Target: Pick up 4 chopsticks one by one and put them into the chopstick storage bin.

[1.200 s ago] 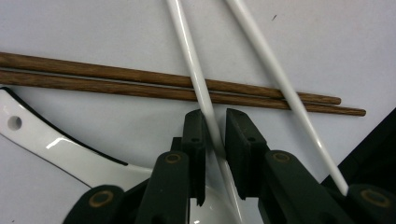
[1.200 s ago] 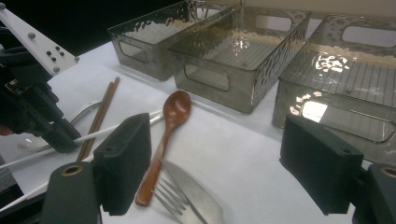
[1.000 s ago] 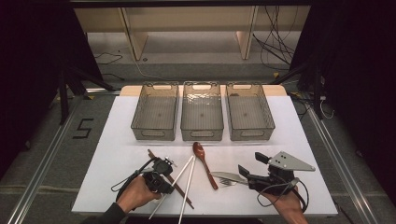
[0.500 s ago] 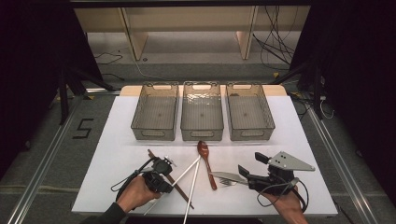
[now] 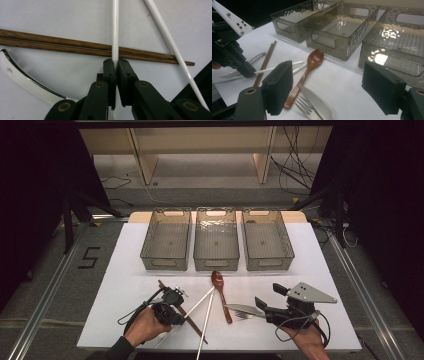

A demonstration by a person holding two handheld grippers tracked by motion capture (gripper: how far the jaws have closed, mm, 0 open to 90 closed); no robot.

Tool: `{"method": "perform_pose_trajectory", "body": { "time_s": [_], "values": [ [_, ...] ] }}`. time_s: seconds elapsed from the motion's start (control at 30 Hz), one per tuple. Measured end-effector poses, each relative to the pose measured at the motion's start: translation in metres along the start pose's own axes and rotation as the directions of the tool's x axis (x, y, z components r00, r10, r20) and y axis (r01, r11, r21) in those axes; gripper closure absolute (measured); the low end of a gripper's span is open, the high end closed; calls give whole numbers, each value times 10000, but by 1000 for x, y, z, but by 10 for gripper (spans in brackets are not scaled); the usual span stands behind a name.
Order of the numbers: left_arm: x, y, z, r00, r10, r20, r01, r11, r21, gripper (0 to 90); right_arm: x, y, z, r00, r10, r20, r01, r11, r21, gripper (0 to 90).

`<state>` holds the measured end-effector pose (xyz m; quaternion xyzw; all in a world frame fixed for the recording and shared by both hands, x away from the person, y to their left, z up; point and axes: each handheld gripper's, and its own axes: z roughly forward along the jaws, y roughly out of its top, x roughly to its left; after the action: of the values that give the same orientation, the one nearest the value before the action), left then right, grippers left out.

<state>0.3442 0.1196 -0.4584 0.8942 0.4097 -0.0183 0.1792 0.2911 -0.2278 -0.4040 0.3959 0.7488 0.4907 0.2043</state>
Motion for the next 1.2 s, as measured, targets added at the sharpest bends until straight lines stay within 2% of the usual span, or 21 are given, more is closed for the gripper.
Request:
{"method": "perform_pose_trajectory", "body": {
  "time_s": [0.37,0.53,0.73,1.03,1.2],
  "values": [
    [-4,4,-13,9993,220,286,-192,9956,-922,848,0,0,0,10000,17,3,-17,10000,6,258],
    [-4,6,-20,9989,188,425,-125,9896,-1436,848,0,0,1,10000,8,4,-8,10000,19,258],
    [-6,11,-32,9982,361,476,-263,9808,-1933,849,0,0,1,10000,46,5,-46,10000,52,258],
    [-3,18,-42,9974,468,551,-330,9730,-2283,848,0,0,1,10000,47,-4,-47,10000,17,258],
    [0,23,-50,9974,530,487,-387,9651,-2591,848,0,0,1,10000,41,3,-41,10000,5,258]
  ]
}}
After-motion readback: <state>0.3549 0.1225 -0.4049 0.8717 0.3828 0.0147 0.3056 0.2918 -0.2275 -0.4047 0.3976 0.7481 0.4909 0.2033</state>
